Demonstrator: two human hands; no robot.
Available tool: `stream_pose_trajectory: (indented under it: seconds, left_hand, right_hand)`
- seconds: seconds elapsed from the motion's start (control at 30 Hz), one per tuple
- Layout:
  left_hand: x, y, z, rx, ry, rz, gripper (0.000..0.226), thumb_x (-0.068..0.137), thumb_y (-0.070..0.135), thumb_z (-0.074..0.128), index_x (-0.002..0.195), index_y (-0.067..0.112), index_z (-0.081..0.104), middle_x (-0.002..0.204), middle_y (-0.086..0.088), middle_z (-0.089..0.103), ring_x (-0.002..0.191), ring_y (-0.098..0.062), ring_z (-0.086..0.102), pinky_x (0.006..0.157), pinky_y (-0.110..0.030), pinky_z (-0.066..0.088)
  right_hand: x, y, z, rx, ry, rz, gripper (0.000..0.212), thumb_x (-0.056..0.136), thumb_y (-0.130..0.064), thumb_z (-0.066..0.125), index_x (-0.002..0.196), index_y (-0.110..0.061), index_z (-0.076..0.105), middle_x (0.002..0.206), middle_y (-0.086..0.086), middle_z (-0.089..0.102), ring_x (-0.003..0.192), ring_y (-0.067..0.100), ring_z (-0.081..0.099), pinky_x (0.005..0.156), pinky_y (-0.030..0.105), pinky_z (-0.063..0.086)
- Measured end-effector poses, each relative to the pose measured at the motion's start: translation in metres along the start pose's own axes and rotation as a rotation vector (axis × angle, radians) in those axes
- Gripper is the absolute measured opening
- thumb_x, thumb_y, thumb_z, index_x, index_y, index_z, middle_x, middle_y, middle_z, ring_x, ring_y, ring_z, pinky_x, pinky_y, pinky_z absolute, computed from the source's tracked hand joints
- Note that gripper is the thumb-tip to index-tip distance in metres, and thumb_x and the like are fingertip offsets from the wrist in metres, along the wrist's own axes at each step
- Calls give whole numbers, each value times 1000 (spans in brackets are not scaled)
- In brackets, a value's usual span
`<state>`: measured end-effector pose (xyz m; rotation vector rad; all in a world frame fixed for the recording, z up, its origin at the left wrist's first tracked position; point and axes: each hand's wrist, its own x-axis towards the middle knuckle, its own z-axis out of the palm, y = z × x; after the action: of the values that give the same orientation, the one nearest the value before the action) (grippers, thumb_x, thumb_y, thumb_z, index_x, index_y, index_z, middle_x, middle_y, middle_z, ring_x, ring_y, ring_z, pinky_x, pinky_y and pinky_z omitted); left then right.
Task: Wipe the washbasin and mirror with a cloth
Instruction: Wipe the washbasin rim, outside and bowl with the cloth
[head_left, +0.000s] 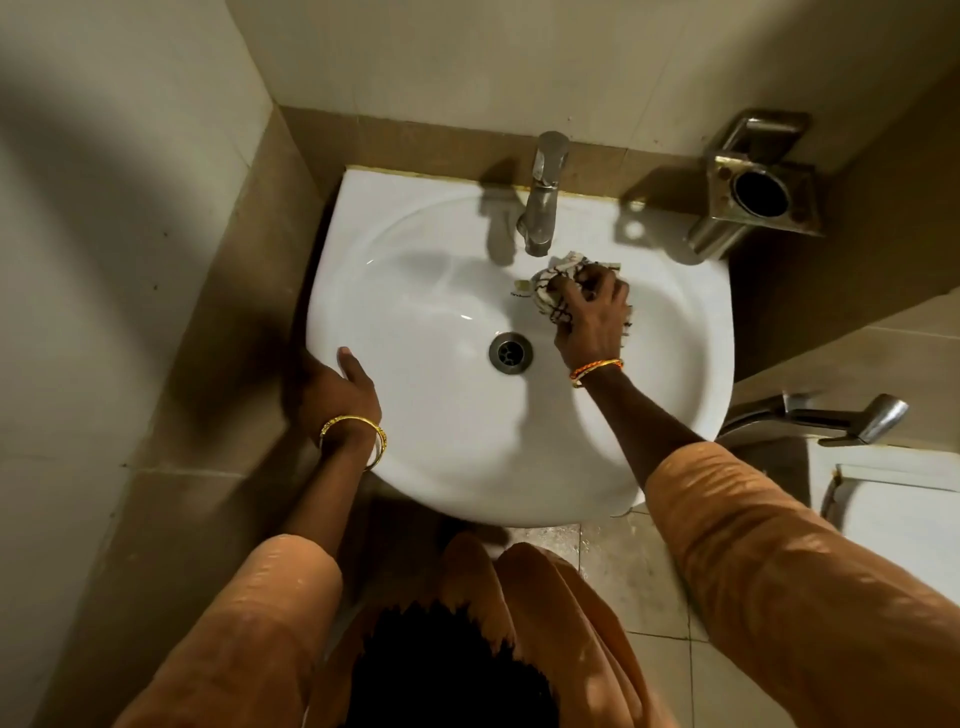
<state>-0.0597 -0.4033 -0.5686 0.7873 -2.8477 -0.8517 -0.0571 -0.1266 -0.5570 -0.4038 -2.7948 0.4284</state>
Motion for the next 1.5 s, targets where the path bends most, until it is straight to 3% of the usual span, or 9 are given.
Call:
stream_pose_trajectory:
  seconds: [0.1, 0.2, 0.43, 0.57, 0.67, 0.8, 0.97, 1.23, 1.5]
  left_hand:
    - [2, 0, 1, 19, 5, 13, 63, 92, 44, 35, 136, -2, 38, 133, -28, 51, 121, -44, 49, 101, -50, 42]
    - [2, -3, 3, 26, -5, 2, 62, 94, 44, 35, 137, -1, 37, 135, -28, 50, 123, -44, 49, 101, -51, 42]
    - [1, -1, -2, -23, 10, -18, 60, 95, 42, 38, 139, 1, 36, 137, -25, 49, 126, -42, 47, 102, -48, 41]
    - [-1, 5, -3, -29, 16, -38, 65, 94, 43, 36, 143, 1, 28, 137, -26, 48, 125, -43, 46, 101, -51, 41]
    - [-2, 8, -4, -18, 12, -41, 66, 95, 43, 32, 144, 0, 24, 136, -28, 47, 124, -45, 46, 101, -52, 40]
    - [-4, 11, -7, -17, 6, -58, 61, 98, 36, 32, 145, 0, 22, 139, -26, 46, 124, -43, 46, 98, -47, 40]
    - [-7, 12, -10, -13, 2, -47, 60, 98, 36, 31, 146, 2, 21, 139, -25, 46, 124, -42, 47, 96, -47, 42]
    - [-11, 22, -18, 1, -26, -87, 58, 100, 33, 32, 148, 4, 19, 140, -25, 45, 122, -43, 49, 95, -46, 42]
    - [-14, 27, -24, 19, -29, -86, 57, 99, 31, 33, 147, 3, 20, 136, -26, 48, 119, -44, 50, 90, -47, 43]
  right_hand:
    - [-7, -15, 20, -3, -140, -59, 64, 53, 1, 70, 113, -22, 62, 112, 24, 54, 96, 47, 50, 74, 47, 50]
    - [-15, -18, 30, -157, -451, 3, 55, 72, -21, 66, 124, -35, 55, 135, 14, 41, 120, 40, 38, 91, 50, 38]
    - [-23, 3, 7, -289, -677, 236, 58, 80, -47, 59, 135, -45, 39, 139, 6, 32, 129, 34, 28, 100, 53, 29]
    - [-61, 0, 6, -191, -798, 341, 67, 80, -53, 58, 140, -44, 29, 140, 9, 26, 126, 38, 26, 102, 53, 28]
    - [-87, -41, 33, -15, -894, 198, 70, 77, -59, 51, 141, -45, 26, 142, 9, 29, 125, 37, 31, 103, 46, 29]
    - [-66, -91, 54, 160, -819, 251, 64, 83, -49, 52, 141, -44, 25, 151, 7, 17, 136, 40, 18, 105, 59, 29]
    - [-32, -61, 51, -147, -628, 253, 59, 89, -41, 51, 143, -33, 28, 149, 8, 27, 132, 37, 27, 99, 54, 34]
    - [-58, -68, 39, -144, -771, 227, 58, 90, -32, 49, 143, -34, 27, 154, 6, 20, 140, 39, 14, 106, 60, 26]
    - [-39, -57, 37, -168, -673, 256, 65, 85, -19, 54, 143, -32, 28, 157, 2, 13, 144, 37, 2, 109, 63, 16]
